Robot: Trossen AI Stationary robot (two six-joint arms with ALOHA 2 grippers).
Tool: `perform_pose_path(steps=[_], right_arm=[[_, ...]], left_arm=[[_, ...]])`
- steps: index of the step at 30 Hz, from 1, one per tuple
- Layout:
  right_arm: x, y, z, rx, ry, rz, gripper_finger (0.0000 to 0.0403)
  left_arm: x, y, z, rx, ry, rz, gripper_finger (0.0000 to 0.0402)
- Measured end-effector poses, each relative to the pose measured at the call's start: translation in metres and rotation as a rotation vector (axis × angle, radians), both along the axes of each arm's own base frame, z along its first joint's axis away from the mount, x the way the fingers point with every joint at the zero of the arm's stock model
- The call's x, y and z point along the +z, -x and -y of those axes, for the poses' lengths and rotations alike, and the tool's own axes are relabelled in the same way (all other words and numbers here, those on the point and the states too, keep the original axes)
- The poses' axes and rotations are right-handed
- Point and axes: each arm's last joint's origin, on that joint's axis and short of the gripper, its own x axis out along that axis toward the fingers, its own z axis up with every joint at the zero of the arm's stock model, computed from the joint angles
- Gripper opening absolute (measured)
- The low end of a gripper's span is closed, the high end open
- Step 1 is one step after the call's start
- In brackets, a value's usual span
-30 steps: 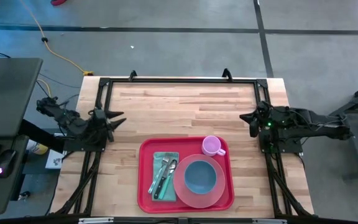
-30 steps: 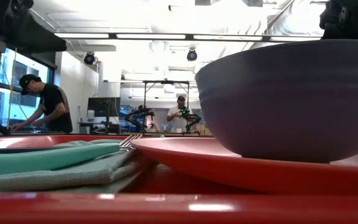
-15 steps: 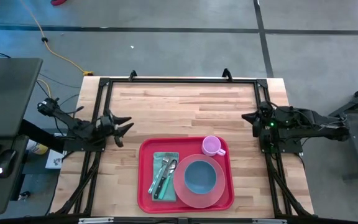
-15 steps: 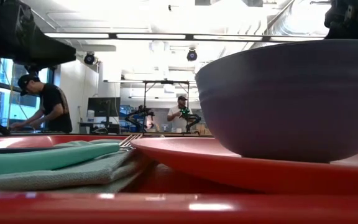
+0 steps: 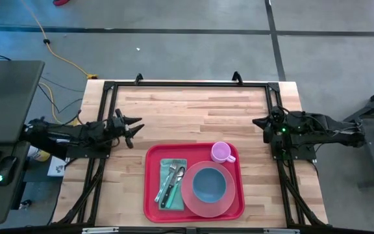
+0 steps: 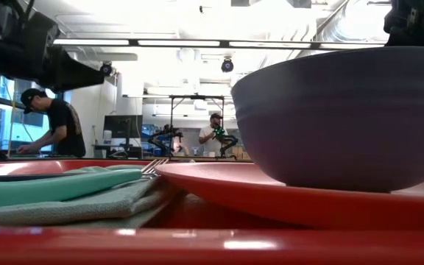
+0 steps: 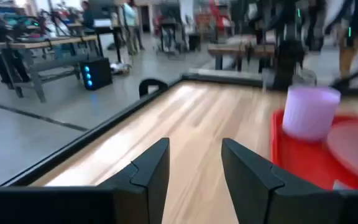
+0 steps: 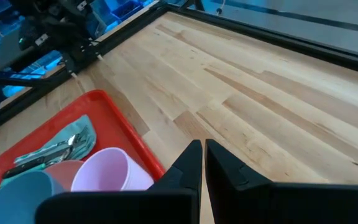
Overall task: Set up tray
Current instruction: Return to Home Position
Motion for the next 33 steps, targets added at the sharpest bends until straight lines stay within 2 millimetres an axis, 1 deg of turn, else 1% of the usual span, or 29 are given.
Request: perform_pose_path(steps=[4,7,9,14,17,19,21,24,27,33], right_arm=[[0.0,-0.002,0.001,-0.041,0.022,-0.007,0.0],[-0.005,-0.011,0.002,-0.068,0.05,0.062,0.0],[-0.014,-0.019,0.003,-0.065,0.069,0.111,0.0],[-0.041,-0.034,0.003,-0.072,0.075,0.236,0.0],[-0.052,-0.038,0.003,-0.072,0.061,0.321,0.0],[-0.06,-0.04,0.003,-0.065,0.056,0.362,0.0],[-0.067,-0.041,0.003,-0.058,0.053,0.4,0.0],[-0.075,-0.042,0.003,-0.07,0.056,0.434,0.0],[-0.082,-0.042,0.003,-0.075,0.063,0.41,0.0],[-0.088,-0.042,0.002,-0.032,0.064,0.346,0.0]], left_arm=[[-0.002,-0.002,-0.005,-0.026,-0.08,-0.088,0.0177],[-0.003,-0.002,-0.008,-0.044,-0.113,-0.112,0.0162],[-0.003,-0.002,-0.009,-0.054,-0.136,-0.123,0.0141],[-0.003,-0.003,-0.008,-0.085,-0.179,-0.141,0.0074],[-0.003,-0.003,-0.007,-0.118,-0.177,-0.139,0.0033],[-0.003,-0.003,-0.007,-0.137,-0.177,-0.138,0.0015],[-0.003,-0.003,-0.007,-0.14,-0.177,-0.138,0.0012],[-0.003,-0.003,-0.007,-0.136,-0.176,-0.138,0.0032],[-0.003,-0.003,-0.007,-0.124,-0.182,-0.141,0.0043],[-0.003,-0.003,-0.008,-0.11,-0.184,-0.145,0.0019]])
